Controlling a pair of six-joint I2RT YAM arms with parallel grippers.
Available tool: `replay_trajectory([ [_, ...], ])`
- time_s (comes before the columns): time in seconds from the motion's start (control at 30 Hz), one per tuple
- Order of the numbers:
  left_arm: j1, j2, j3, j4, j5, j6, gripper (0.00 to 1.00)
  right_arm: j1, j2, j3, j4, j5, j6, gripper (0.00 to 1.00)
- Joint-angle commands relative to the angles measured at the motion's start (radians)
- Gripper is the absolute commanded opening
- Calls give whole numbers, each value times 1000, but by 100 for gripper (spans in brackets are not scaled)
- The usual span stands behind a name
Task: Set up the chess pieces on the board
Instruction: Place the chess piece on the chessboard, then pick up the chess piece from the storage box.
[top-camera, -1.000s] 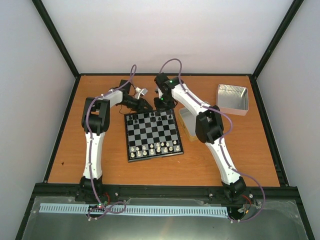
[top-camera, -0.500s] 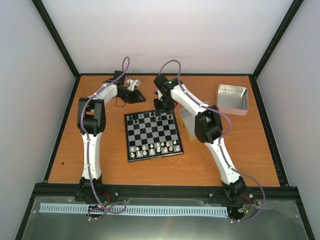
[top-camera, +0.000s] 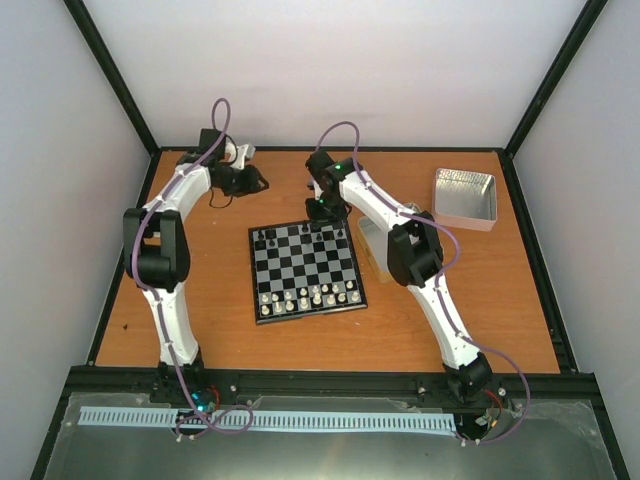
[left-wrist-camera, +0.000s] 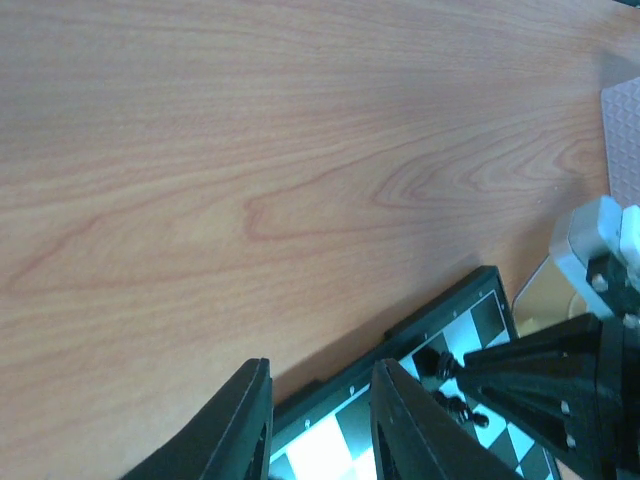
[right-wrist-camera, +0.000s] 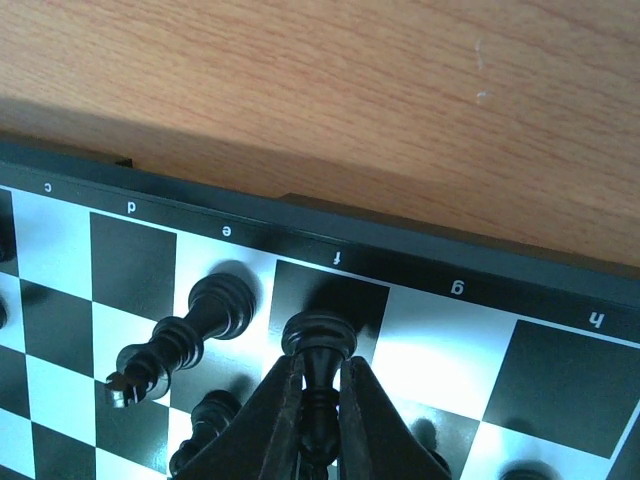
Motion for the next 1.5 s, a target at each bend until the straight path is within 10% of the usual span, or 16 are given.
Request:
replay_trajectory([
  [0.0, 14, -114, -82, 32, -85, -46, 29, 11, 23, 25, -5, 34, 11, 12],
  [0.8, 16, -295, -245, 93, -164, -33, 32, -31, -150, 21, 54, 16, 68, 35],
  [1.17, 18, -482, -398, 218, -135, 11, 43, -180, -561, -632, 321, 371, 195, 44],
  [1.47, 17, -481, -401, 246, -97, -16, 45, -259, -564, -831, 355, 503, 326, 41],
])
